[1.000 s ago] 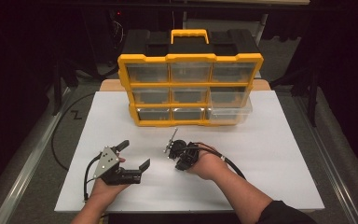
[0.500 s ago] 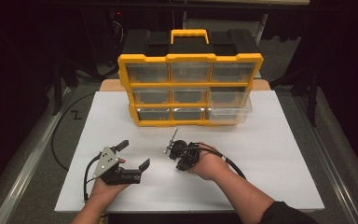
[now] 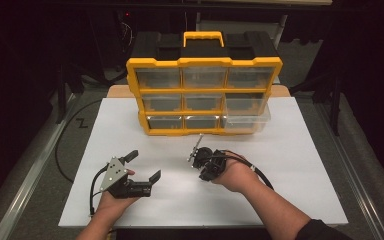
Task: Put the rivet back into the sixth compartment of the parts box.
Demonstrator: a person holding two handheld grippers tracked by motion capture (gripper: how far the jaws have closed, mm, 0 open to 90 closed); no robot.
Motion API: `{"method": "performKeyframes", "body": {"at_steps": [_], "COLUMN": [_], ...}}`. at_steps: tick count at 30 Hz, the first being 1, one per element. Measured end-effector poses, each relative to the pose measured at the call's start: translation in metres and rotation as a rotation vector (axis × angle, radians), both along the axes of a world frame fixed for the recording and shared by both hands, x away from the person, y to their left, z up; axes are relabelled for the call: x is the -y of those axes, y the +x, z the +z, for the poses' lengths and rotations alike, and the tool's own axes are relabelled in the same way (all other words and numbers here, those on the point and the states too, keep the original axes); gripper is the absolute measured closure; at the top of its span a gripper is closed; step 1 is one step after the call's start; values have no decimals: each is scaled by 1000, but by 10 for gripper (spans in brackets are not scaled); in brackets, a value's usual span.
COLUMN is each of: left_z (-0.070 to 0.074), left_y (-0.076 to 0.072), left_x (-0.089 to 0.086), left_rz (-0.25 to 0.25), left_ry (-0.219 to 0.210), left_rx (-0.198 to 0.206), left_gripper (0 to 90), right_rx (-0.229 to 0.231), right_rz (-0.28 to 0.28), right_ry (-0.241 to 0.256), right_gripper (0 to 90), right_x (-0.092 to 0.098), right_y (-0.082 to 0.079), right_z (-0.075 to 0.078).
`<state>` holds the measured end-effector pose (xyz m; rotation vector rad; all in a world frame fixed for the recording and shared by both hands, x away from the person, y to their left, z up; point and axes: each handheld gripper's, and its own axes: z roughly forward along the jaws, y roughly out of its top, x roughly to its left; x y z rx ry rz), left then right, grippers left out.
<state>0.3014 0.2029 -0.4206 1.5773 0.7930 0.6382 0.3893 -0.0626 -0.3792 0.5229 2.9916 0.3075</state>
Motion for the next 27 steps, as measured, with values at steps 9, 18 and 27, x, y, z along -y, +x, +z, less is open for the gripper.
{"method": "performKeyframes", "body": {"at_steps": [9,18,27], "left_z": [0,0,0], "left_y": [0,0,0], "left_x": [1,1,1], "left_rz": [-3,-5,-7], "left_ry": [2,2,1], "left_rx": [1,1,1], "left_gripper": [8,8,8], "right_rx": [2,6,5], "right_rz": [-23,-35,-70], "right_ry": [-13,-21,-40], "right_gripper": [839,839,839], "right_x": [20,35,53], "right_y": [-1,-1,-1], "right_z": [3,4,7]}}
